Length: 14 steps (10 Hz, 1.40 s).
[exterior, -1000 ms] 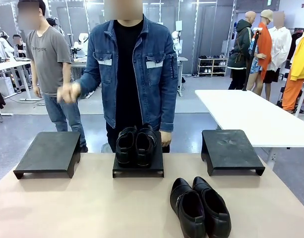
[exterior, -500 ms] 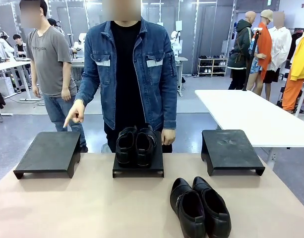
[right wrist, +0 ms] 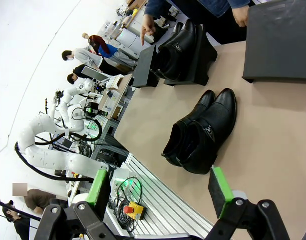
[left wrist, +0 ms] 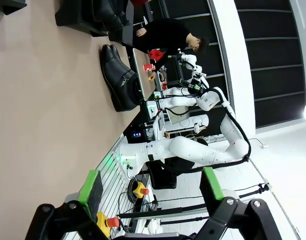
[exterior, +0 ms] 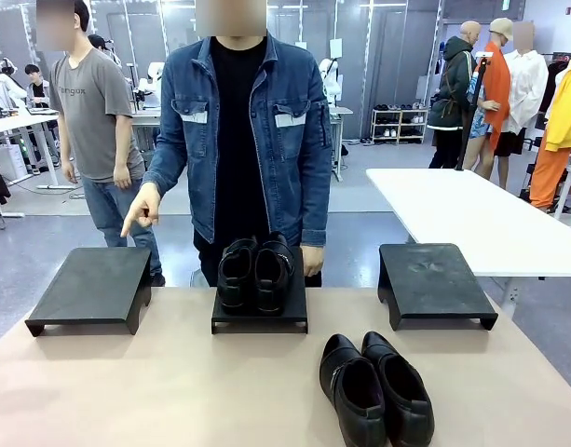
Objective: Place the shoes on the stand as instructed by the person.
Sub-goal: Pick up another pair of Shoes and place it on the Shoes Stand indicated by the person.
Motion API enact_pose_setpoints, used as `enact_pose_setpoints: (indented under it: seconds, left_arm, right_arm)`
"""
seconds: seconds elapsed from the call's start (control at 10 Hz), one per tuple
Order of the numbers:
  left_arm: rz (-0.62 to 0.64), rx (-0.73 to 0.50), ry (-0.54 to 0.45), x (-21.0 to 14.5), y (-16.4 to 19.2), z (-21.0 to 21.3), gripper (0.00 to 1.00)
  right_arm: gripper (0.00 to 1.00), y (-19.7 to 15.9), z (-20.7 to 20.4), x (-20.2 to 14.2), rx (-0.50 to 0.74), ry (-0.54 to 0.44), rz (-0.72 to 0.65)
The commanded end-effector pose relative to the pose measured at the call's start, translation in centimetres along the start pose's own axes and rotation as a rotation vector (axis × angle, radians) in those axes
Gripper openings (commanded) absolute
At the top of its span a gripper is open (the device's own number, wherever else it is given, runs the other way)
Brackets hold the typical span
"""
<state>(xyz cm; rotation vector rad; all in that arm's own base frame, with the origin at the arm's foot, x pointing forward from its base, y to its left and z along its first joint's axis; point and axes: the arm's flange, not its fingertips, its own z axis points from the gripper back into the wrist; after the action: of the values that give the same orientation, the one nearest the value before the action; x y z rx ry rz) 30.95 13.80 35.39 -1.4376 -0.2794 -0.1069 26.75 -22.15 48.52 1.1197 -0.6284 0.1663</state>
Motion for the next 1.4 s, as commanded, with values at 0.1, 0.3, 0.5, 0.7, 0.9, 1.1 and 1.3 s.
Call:
enact_pose_setpoints:
  seconds: [0.1, 0.3, 0.5, 0.7, 0.9, 1.1, 1.3]
  left_arm:
    - [-0.005, -0.003, 0.007, -0.2, -0.1, 0.1, 1.0]
    - [0.0, 0.0, 0.0, 0.0, 0.0, 0.0, 1.0]
    - [-0.047, 0.05, 0.061, 1.9, -3.7, -1.5, 1.0]
    - [-0.046, 0.158, 0.15, 3.4, -8.4, -5.9, 1.0]
    - [-0.041, 0.228, 0.195, 4.1, -12.3, -10.9, 1.0]
    - [-0.01, 0.33, 0.239, 3.5, -16.4, -18.1, 1.0]
    - [0.021, 0.511, 0.206, 2.1, -19.8, -25.7, 1.0]
  right_arm:
    - [1.0, 0.1, 0.1, 0.1, 0.011, -0.01, 0.02]
    - [1.0, 0.1, 0.1, 0.1, 0.011, -0.01, 0.02]
    - [1.0, 0.1, 0.1, 0.1, 0.011, -0.01, 0.02]
    - [1.0, 0.1, 0.1, 0.1, 0.011, -0.01, 0.02]
    - [1.0, 0.1, 0.1, 0.1, 0.011, -0.01, 0.02]
    - [1.0, 0.1, 0.1, 0.1, 0.011, -0.01, 0.02]
    - [1.0, 0.1, 0.1, 0.1, 0.011, -0.01, 0.02]
